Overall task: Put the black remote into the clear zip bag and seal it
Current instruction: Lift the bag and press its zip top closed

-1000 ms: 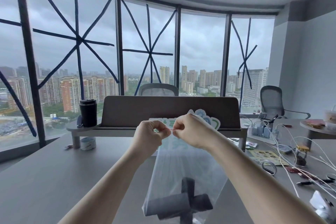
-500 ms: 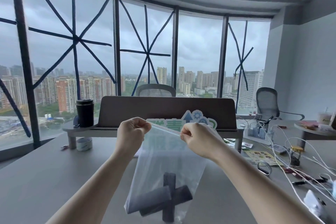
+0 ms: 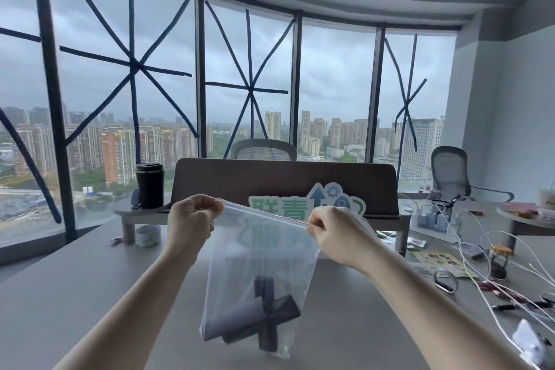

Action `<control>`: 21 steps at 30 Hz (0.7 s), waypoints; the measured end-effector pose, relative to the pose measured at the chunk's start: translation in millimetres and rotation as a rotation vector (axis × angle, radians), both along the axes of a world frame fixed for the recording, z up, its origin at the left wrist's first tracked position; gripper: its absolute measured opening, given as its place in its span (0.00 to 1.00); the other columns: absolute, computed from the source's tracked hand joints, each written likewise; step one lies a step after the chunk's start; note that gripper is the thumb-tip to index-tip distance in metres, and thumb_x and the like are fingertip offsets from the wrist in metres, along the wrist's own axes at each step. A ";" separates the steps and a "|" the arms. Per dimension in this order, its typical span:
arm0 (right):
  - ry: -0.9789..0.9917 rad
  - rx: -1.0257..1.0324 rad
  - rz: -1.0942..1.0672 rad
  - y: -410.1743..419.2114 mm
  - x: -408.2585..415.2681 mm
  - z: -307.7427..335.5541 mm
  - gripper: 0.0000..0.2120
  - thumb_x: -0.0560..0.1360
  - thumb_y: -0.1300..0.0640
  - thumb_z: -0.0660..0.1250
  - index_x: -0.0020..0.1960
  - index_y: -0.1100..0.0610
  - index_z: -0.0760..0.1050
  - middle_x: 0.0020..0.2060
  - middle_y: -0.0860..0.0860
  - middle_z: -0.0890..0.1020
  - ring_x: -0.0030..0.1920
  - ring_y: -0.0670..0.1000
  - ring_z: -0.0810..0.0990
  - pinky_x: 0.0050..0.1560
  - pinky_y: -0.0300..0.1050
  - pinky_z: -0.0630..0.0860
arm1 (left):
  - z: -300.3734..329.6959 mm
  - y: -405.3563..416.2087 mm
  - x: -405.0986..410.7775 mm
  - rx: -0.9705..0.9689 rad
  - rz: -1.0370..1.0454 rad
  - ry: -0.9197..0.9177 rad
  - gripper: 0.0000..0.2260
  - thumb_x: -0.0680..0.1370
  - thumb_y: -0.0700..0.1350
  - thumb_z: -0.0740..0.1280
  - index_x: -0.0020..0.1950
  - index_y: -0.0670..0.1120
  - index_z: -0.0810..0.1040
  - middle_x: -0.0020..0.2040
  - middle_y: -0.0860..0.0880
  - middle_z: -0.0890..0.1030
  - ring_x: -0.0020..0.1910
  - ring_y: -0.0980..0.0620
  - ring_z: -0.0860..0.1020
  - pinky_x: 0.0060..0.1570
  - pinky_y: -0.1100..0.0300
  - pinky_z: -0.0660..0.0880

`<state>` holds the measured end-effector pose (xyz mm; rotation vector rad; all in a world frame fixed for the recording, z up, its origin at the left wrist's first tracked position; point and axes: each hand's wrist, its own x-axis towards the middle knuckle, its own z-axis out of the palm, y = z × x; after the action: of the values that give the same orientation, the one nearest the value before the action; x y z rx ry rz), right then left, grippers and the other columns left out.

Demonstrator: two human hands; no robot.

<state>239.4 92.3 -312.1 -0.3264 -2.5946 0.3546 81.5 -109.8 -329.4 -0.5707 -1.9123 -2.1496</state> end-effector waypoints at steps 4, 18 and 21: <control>0.069 0.009 -0.021 -4.8 -7.1 -0.2 0.07 0.77 0.52 0.62 0.44 0.51 0.78 0.44 0.46 0.83 0.46 0.54 0.81 0.49 0.52 0.79 | -1.5 -8.5 -7.0 0.023 -0.007 -0.019 0.11 0.72 0.34 0.69 0.31 0.44 0.78 0.19 0.54 0.72 0.22 0.51 0.64 0.24 0.63 0.62; 0.132 0.037 -0.074 -36.6 -110.8 -6.2 0.15 0.77 0.48 0.67 0.37 0.58 0.74 0.39 0.56 0.84 0.43 0.59 0.81 0.41 0.49 0.77 | -22.5 -44.3 -82.6 0.038 0.084 -0.106 0.07 0.74 0.36 0.68 0.37 0.44 0.78 0.29 0.48 0.78 0.22 0.55 0.76 0.24 0.61 0.74; 0.179 0.003 -0.046 -41.8 -165.3 -3.7 0.14 0.78 0.49 0.65 0.38 0.56 0.71 0.37 0.55 0.83 0.42 0.59 0.81 0.37 0.46 0.73 | -19.2 -49.2 -125.8 0.065 0.083 -0.154 0.08 0.75 0.33 0.64 0.39 0.43 0.78 0.36 0.45 0.79 0.27 0.51 0.79 0.25 0.61 0.79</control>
<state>74.1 50.5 -315.8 -0.3368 -2.4083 0.3473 -44.3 -159.0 -348.6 -0.3162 -1.8964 -2.2517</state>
